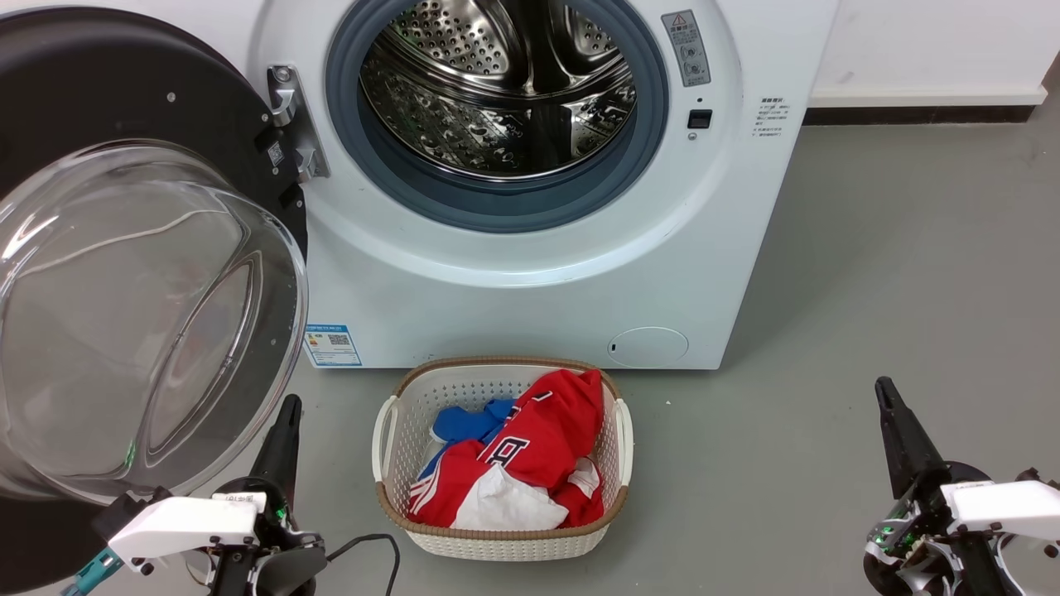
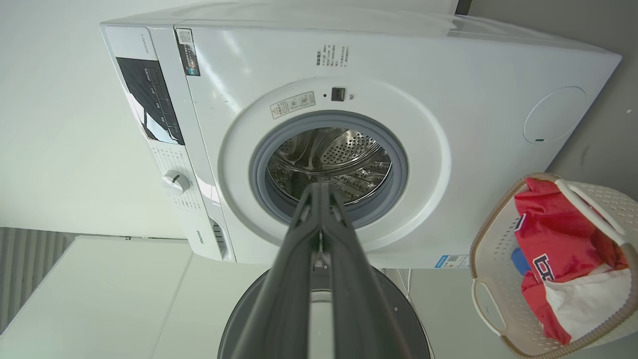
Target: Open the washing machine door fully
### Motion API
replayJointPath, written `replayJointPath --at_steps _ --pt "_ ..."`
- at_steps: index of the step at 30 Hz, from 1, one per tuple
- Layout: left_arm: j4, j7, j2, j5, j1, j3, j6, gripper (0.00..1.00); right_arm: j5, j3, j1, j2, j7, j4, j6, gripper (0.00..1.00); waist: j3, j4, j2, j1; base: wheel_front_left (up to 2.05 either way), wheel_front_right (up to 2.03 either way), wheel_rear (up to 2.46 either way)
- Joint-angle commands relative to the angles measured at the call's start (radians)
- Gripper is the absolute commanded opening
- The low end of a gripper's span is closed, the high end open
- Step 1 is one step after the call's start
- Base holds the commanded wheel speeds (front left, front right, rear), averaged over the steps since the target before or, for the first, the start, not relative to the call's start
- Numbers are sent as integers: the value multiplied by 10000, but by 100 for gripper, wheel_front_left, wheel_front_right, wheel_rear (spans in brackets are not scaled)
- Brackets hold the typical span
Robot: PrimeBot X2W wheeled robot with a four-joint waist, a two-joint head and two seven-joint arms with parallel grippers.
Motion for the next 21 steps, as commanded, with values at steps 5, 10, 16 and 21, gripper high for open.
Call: replayJointPath --at_steps 5,10,16,21 --pt "47 130 -124 -389 -125 181 -158 0 511 -38 -242 1 97 117 0 0 15 3 0 0 0 0 0" --pt "63 147 -162 -497 -132 239 -175 0 650 -53 -284 11 98 145 0 0 22 5 0 0 0 0 0" --pt "62 152 -167 -492 -132 241 -175 0 630 -65 -285 24 116 145 0 0 22 5 0 0 0 0 0" --pt "62 156 -170 -486 -131 245 -175 0 609 -78 -288 38 130 146 0 0 22 5 0 0 0 0 0"
